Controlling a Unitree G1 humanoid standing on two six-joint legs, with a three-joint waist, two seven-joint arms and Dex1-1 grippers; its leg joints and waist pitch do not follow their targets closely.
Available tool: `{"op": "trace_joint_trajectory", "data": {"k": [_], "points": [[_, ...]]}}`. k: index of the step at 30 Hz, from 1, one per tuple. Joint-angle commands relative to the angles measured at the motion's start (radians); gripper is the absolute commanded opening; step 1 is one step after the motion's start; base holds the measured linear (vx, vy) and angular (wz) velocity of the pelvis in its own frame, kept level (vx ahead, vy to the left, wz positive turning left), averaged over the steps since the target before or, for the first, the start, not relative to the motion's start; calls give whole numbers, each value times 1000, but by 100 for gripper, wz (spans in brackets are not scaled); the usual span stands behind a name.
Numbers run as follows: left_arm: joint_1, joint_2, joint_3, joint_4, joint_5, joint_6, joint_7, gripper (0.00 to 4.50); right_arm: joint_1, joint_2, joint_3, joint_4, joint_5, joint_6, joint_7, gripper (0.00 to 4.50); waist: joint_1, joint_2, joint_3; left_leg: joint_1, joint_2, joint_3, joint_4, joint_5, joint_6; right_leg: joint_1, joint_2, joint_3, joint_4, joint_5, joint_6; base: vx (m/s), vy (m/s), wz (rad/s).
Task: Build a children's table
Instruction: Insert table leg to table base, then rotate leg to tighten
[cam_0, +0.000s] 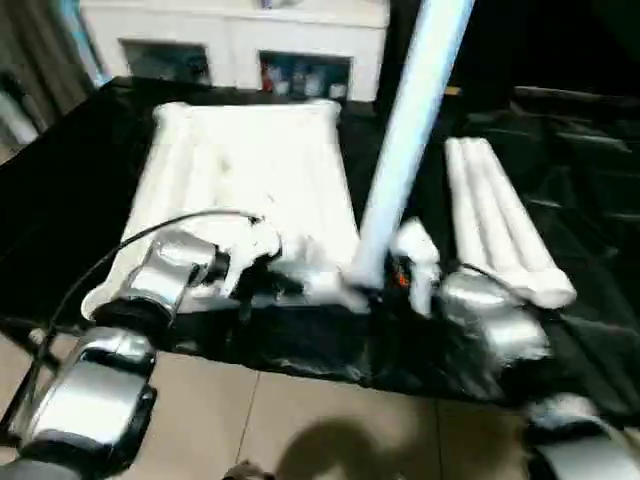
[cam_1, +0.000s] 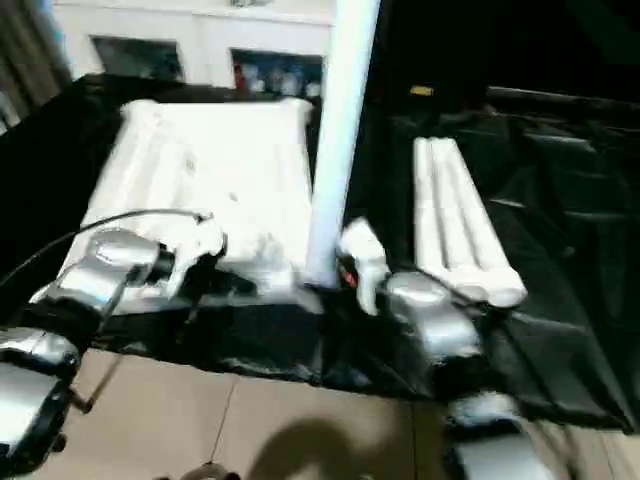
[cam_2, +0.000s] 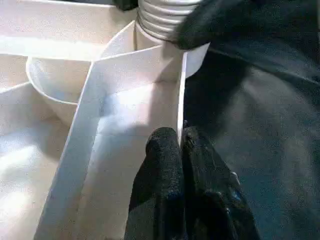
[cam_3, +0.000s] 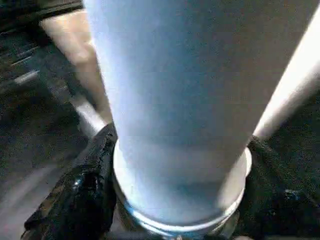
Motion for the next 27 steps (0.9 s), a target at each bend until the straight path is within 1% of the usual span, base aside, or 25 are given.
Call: {"op": "trace_joint_trajectory", "data": {"k": [1,2,3,5,6,7,8,9,10,12,13,14,15,17,18,20,22,23,24,25,27], "points": [[-27,-74,4,0,9,35,125,0,-40,69,-40,132,-19,26,-246,277,-3,7,-66,17,49,-19,-77,-187,-10,54,-102,56,-79,-196,-237,0,0,0],[-27,-74,4,0,9,35,125,0,-40,70,-40,133,-19,26,-247,276,-6,9,-65,15,49,-19,-77,-186,-15,53,-102,57,-78,-197,-236,0,0,0],[-29,-94,3,0,15,44,165,0,-54,91,-48,161,-26,25,-313,276,-12,7,-65,16,47,-20,-79,-192,-19,53,-98,56,-81,-210,-229,0,0,0],[-29,-106,0,-1,22,47,190,0,-62,101,-45,178,-39,15,-353,276,-13,6,-68,12,43,-17,-74,-161,-4,55,-97,58,-78,-163,-225,0,0,0],[-27,-117,-5,-4,29,47,210,0,-70,112,-45,193,-46,0,-384,276,-12,6,-69,11,43,-17,-73,-152,0,56,-97,58,-77,-147,-226,0,0,0],[-24,-135,-9,-10,31,51,231,0,-79,130,-48,209,-53,-26,-401,276,-13,4,-70,10,43,-16,-72,-137,11,57,-95,57,-74,-111,-230,0,0,0],[-23,-139,-9,-11,32,51,235,0,-81,134,-50,212,-53,-32,-403,276,-13,4,-70,10,43,-16,-72,-137,11,57,-95,57,-74,-111,-230,0,0,0],[-21,-146,-10,-13,32,49,241,0,-85,143,-56,218,-50,-45,-407,311,-12,6,-69,11,43,-15,-72,-143,17,56,-97,57,-75,-111,-232,0,0,0],[-18,-152,-12,-15,33,46,240,0,-89,153,-68,222,-38,-53,-401,311,-12,5,-69,11,44,-16,-73,-147,22,56,-96,57,-76,-117,-231,0,0,0],[-9,-152,-22,-21,37,32,230,0,-95,159,-76,226,-22,-60,-379,348,-12,6,-68,12,45,-16,-74,-159,26,56,-96,57,-77,-129,-231,0,0,0],[-6,-151,-24,-25,38,30,226,0,-98,161,-80,230,-18,-64,-372,348,-12,6,-68,11,45,-16,-74,-159,28,57,-96,57,-77,-128,-231,0,0,0],[0,-149,-28,-32,39,28,219,0,-105,164,-85,238,-13,-72,-366,367,-12,8,-69,13,47,-17,-75,-161,29,56,-97,57,-76,-121,-235,0,0,0],[5,-144,-30,-36,38,21,207,0,-107,159,-78,239,-18,-80,-356,367,-12,7,-70,11,47,-17,-74,-152,30,58,-97,57,-73,-103,-239,0,0,0],[13,-131,-35,-44,35,-4,175,0,-104,144,-63,229,-26,-95,-324,387,-13,9,-71,8,46,-16,-72,-135,37,59,-96,56,-69,-67,-245,0,0,0],[17,-123,-37,-48,32,-13,154,0,-101,133,-56,222,-30,-101,-298,392,-12,8,-73,8,46,-17,-72,-126,40,61,-97,56,-67,-53,-246,0,0,0],[20,-116,-38,-51,30,-19,137,0,-100,125,-56,218,-33,-108,-276,392,-10,9,-76,7,48,-15,-68,-93,58,61,-94,54,-58,19,-259,0,0,0],[29,-89,-43,-57,20,-45,66,0,-83,92,-42,182,-26,-112,-164,392,-8,12,-76,7,48,-14,-66,-95,68,62,-93,52,-55,43,-269,0,0,0],[34,-72,-44,-61,11,-56,22,0,-65,68,-22,144,-19,-112,-82,392,-6,11,-77,7,49,-13,-65,-94,76,62,-92,51,-53,58,-273,0,0,0],[37,-66,-43,-63,6,-57,2,0,-56,58,-13,127,-15,-113,-46,392,-6,12,-76,6,49,-13,-65,-97,82,63,-91,51,-54,62,-274,0,0,0],[41,-50,-41,-69,-8,-59,-48,0,-31,31,13,74,-2,-106,52,392,-4,11,-76,6,50,-13,-64,-102,92,63,-92,51,-54,65,-275,0,0,0],[42,-43,-40,-72,-13,-58,-70,0,-17,17,25,47,6,-99,99,392,0,11,-74,7,52,-12,-66,-118,98,62,-92,51,-57,48,-275,0,0,0]]}}
